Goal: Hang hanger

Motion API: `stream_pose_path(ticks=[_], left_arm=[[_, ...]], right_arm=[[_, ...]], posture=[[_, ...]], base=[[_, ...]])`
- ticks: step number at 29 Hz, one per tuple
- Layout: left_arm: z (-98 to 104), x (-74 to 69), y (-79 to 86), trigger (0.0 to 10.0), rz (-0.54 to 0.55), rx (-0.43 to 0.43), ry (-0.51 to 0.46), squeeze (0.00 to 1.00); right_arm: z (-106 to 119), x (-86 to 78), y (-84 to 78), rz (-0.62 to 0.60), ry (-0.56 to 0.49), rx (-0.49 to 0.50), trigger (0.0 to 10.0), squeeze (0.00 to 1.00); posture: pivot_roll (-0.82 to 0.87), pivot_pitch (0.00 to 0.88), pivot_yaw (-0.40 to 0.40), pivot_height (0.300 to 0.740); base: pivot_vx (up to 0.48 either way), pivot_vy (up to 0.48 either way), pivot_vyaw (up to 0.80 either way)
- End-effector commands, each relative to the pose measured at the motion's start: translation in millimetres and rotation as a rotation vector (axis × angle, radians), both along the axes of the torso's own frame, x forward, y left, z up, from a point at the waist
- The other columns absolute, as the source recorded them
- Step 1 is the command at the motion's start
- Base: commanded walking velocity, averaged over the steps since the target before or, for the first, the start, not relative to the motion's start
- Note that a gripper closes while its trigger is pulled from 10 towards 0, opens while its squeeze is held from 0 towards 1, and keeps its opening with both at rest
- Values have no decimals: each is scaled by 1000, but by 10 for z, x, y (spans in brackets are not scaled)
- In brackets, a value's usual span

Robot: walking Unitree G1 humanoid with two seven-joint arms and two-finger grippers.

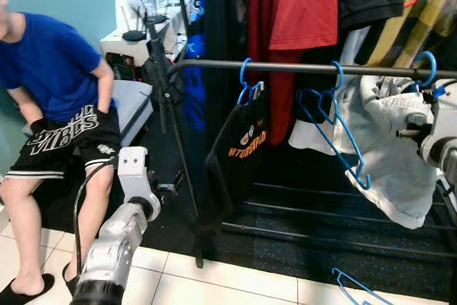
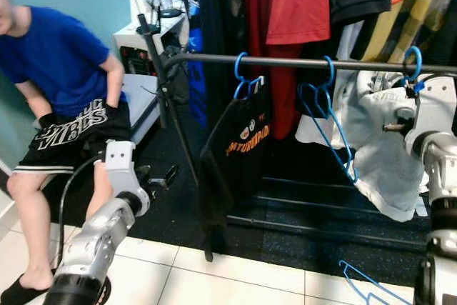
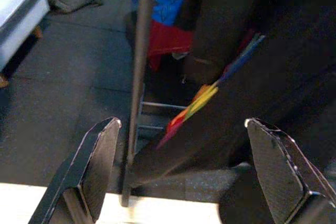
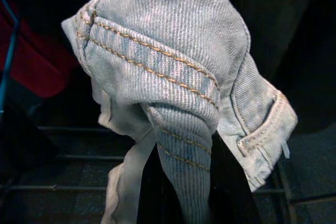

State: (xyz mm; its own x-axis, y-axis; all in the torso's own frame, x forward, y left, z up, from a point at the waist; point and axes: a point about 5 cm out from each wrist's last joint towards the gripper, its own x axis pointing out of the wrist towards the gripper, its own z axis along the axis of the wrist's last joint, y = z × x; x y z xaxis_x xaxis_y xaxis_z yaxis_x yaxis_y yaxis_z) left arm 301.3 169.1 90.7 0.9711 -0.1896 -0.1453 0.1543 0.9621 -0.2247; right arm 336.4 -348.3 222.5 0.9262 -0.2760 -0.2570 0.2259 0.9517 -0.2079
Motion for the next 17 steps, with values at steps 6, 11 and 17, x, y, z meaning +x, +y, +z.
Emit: stream_pose_path(ticks=[6,11,17], left_arm=[[-5,-76,141,10000,24,43,16,0],[-8,-125,190,10000,30,61,24,0],[-11,-148,203,10000,24,69,35,0]], right_arm=[[123,92,-13,-7,-24,-49,10000,0],[-49,109,-42,-24,51,-19,10000,0],[-271,75,-72,-51,98,31,10000,0]], posture=[[-99,0,48,740],[-89,0,53,740],[-89,0,57,740]], base=[[0,0,0],[0,0,0],[0,0,0]])
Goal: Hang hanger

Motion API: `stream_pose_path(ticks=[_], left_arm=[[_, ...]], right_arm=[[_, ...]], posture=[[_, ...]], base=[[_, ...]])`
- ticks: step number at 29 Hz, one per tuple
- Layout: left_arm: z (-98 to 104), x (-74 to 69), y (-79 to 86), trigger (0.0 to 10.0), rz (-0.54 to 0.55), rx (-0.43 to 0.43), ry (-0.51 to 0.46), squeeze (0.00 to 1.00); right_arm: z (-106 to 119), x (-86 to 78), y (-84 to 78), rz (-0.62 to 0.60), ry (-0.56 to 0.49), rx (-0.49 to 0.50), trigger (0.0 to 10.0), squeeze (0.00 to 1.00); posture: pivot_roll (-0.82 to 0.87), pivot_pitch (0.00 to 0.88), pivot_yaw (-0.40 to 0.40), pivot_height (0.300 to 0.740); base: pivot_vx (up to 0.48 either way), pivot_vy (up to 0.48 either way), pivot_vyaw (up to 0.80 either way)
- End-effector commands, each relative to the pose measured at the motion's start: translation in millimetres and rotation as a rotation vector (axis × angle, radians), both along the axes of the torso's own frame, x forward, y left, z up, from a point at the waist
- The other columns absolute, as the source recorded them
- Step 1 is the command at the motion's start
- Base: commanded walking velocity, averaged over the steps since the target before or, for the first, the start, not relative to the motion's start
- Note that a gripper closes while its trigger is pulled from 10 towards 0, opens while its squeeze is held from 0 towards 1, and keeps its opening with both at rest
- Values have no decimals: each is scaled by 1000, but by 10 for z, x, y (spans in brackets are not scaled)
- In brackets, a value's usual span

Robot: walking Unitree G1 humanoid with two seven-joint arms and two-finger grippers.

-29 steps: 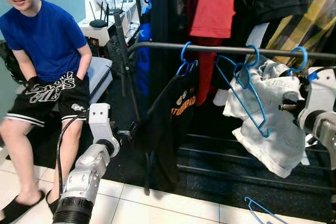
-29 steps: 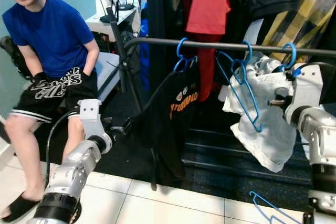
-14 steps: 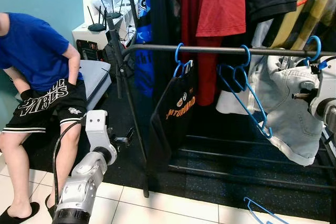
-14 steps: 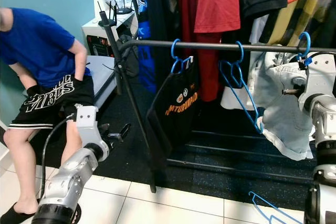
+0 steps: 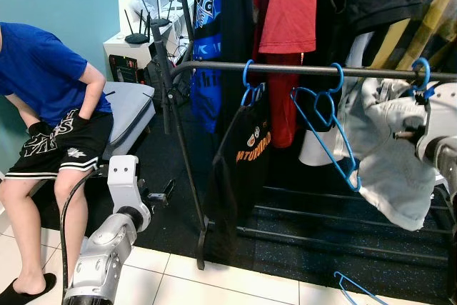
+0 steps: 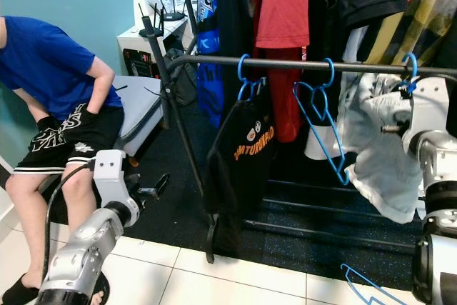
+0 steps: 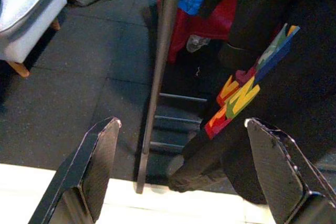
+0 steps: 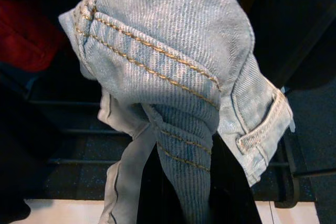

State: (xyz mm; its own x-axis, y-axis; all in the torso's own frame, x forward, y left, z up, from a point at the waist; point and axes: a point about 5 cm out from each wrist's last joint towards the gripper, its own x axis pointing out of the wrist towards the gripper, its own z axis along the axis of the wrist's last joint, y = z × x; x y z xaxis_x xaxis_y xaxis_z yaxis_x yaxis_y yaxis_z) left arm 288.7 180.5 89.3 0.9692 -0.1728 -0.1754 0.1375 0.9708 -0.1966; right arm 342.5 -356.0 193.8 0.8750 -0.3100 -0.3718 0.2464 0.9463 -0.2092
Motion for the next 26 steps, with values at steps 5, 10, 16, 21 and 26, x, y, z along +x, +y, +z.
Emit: stream_pose_path(ticks=[5,10,16,21,26], left_arm=[[0,0,70,10000,6,33,13,0],[-15,12,27,10000,-2,26,14,0],[-52,26,-20,10000,-9,31,24,0],[-121,24,-15,10000,-5,41,49,0],[-192,5,0,10000,-13,80,67,0]], right_arm=[[-10,-4,-18,-9,-55,10,10000,1000],[84,-13,-20,19,-192,0,10000,1000],[66,-152,54,86,-358,-4,10000,1000],[-178,-397,130,125,-382,23,10000,1000],[-492,-630,169,152,-343,68,10000,373]], posture=[[-97,0,56,740],[-110,0,55,740],[-129,0,57,740],[-144,0,63,740],[-149,0,64,740]], base=[[0,0,0],[0,0,0],[0,0,0],[0,0,0],[0,0,0]])
